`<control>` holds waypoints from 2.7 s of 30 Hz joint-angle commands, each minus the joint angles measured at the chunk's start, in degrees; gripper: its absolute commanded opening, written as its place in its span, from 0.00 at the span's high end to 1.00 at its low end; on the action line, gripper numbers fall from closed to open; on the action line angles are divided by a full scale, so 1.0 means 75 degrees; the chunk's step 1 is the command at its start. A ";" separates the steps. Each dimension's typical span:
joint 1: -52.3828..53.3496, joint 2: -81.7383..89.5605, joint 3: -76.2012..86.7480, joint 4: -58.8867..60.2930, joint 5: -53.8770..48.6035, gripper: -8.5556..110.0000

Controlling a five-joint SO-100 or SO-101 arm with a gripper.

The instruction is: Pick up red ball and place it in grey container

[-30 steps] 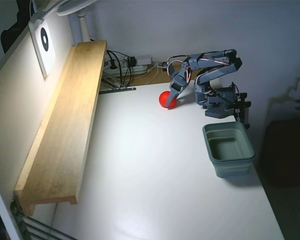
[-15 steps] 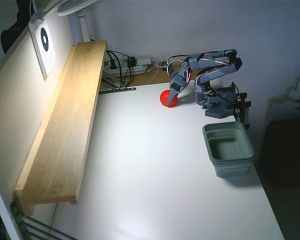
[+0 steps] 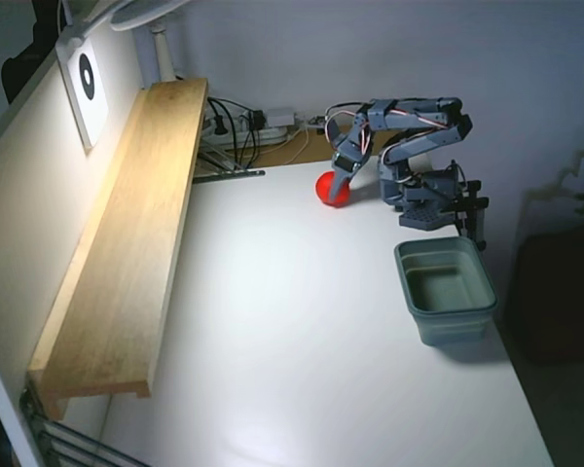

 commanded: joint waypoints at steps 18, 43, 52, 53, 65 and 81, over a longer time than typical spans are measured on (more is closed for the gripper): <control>0.0142 -0.0739 -0.3870 0.2694 0.0012 0.73; 0.0142 -0.3223 -0.9576 0.5406 0.0012 0.73; -0.0338 -0.3381 -0.9913 0.5429 0.0012 0.73; -0.0621 -0.3381 -0.9913 0.5429 0.0012 0.73; -0.3304 -0.3381 -0.9913 0.5429 0.0012 0.73; -0.6917 -0.3381 -0.9913 0.5429 0.0012 0.73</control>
